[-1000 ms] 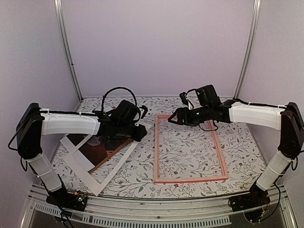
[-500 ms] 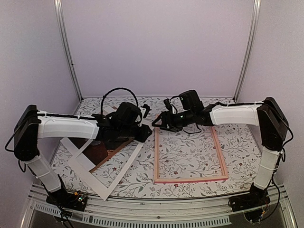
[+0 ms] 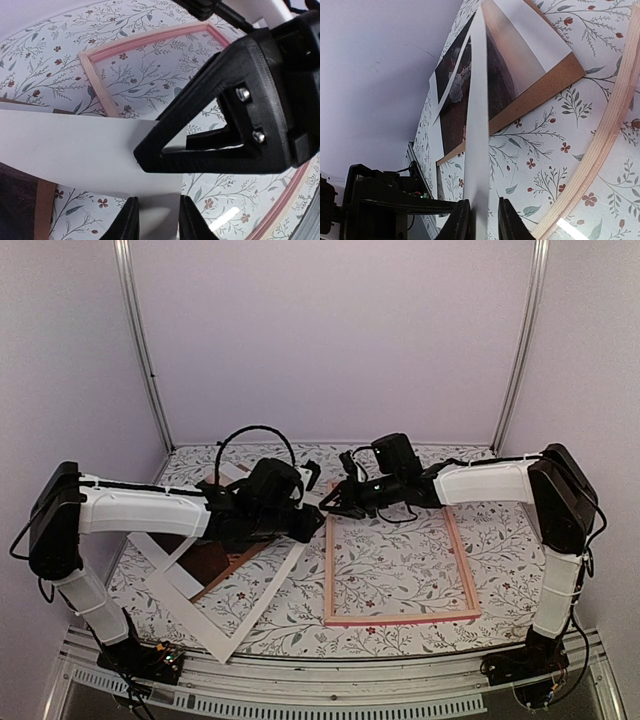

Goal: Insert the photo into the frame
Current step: Pass from the left arm to the right, then pass from the right arm to the left

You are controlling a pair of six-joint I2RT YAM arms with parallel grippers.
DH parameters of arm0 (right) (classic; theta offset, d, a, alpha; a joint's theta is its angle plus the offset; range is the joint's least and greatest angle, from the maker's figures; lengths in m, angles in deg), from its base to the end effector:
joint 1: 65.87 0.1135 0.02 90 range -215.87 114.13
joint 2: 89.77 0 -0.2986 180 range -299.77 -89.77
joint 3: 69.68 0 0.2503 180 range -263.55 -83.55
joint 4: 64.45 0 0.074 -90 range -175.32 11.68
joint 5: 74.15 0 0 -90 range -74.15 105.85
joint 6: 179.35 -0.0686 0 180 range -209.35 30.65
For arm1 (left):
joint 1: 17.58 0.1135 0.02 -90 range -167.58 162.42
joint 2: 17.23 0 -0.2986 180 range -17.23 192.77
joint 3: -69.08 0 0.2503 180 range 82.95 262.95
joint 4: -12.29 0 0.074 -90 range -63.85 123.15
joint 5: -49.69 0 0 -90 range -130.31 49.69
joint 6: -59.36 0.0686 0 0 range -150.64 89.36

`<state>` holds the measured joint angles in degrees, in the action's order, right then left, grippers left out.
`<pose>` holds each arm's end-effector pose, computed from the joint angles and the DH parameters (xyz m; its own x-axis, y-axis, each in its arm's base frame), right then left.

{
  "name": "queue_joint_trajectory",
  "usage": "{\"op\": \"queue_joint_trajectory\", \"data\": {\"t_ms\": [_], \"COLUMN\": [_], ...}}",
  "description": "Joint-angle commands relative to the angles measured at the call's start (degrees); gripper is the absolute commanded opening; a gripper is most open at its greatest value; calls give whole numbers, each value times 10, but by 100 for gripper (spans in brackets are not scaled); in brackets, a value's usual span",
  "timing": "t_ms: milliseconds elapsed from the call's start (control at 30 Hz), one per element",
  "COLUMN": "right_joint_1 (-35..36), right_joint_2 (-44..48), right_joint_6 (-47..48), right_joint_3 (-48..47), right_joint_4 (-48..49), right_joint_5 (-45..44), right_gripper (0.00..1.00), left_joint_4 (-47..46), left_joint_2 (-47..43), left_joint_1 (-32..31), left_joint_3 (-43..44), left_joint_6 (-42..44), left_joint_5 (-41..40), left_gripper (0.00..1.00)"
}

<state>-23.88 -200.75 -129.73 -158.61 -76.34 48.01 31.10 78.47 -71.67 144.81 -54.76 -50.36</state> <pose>0.3238 0.3406 0.2246 -0.8957 -0.0683 -0.4394 -0.4126 0.4963 0.7639 0.2415 -0.3131 0.2365 -0.6286 0.1820 -0.7562 0.5049 0.8350 -0.2188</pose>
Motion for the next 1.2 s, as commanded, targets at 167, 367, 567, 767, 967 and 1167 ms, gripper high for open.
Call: {"op": "queue_joint_trajectory", "data": {"t_ms": [167,367,567,767,967,1167], "right_joint_1": [-1,-29,-79,-139,-182,-209], "right_joint_2": [12,68,161,246,279,271], "right_joint_6": [20,74,165,272,336,373], "right_joint_3": [-9,17,49,41,36,14], "right_joint_4": [-8,-79,-202,-386,-443,-478], "right_joint_5": [-9,-13,-29,-74,-98,-125], "right_gripper": [0,0,0,0,0,0], "left_joint_4": [-29,-62,-61,-20,-4,11], "left_joint_2": [1,-52,-117,-150,-154,-142], "left_joint_1": [-15,-14,-11,3,14,27], "left_joint_3": [-4,-38,-64,-66,-63,-55], "left_joint_6": [4,42,86,109,118,115], "left_joint_5": [-7,16,11,-27,-42,-28], "left_gripper": [37,66,73,73,74,74]}}
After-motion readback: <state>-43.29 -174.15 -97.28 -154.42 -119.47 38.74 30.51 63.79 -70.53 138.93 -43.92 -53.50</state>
